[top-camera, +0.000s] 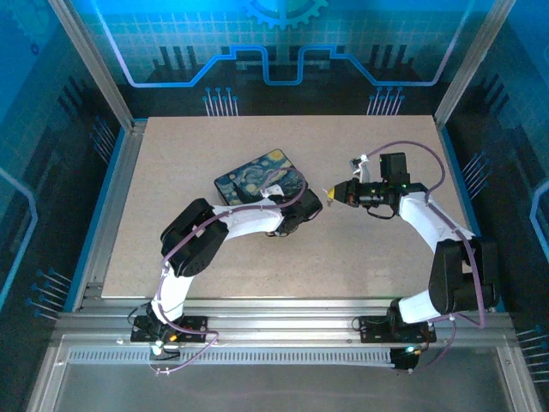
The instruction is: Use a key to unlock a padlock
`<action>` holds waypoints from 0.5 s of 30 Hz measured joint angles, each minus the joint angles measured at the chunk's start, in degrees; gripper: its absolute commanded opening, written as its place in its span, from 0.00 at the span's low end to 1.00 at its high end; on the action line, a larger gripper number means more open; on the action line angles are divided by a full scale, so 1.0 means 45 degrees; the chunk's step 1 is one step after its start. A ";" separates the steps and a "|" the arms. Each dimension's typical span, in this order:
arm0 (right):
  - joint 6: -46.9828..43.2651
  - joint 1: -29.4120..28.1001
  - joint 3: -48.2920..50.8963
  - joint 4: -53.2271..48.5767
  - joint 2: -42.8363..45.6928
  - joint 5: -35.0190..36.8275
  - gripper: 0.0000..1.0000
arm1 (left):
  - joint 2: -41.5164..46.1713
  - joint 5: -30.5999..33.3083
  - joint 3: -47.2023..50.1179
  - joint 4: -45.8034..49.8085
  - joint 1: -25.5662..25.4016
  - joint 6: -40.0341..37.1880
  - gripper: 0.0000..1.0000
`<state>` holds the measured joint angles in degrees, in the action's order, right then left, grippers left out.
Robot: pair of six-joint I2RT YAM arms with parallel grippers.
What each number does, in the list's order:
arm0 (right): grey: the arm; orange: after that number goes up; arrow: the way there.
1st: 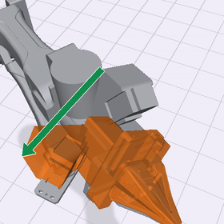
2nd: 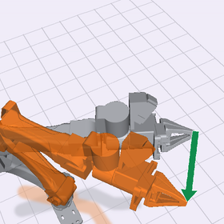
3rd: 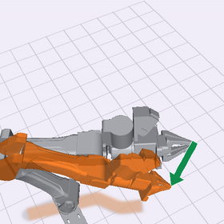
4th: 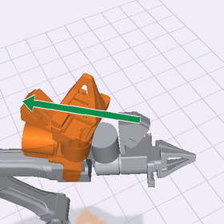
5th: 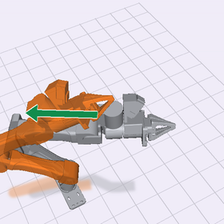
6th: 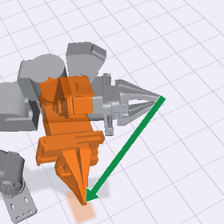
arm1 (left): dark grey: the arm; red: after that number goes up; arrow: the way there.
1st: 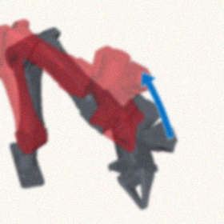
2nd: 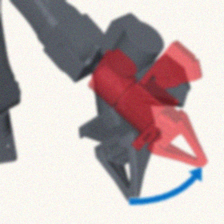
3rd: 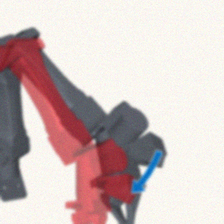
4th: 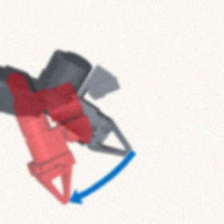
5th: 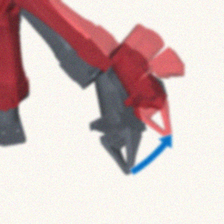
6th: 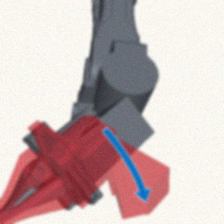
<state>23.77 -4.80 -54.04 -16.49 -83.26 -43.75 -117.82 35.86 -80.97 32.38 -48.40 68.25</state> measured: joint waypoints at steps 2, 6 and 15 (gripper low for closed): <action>-0.0058 0.0000 0.0000 -0.0141 0.0053 0.0102 0.00 | 0.0073 -0.0126 0.0029 -0.0010 0.0034 -0.0272 0.17; -0.0102 0.0000 0.0053 -0.0238 0.0243 0.0393 0.00 | 0.0719 -0.1418 0.0306 0.0136 0.0321 -0.1161 0.14; -0.0510 -0.0393 0.0291 -0.0617 0.0529 0.1039 0.00 | 0.3638 -0.6305 0.0146 0.0957 0.1928 -0.3123 0.24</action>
<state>21.47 -6.57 -52.73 -19.27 -80.88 -39.07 -101.45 7.49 -80.31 36.69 -39.72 54.19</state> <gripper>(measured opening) 0.048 0.152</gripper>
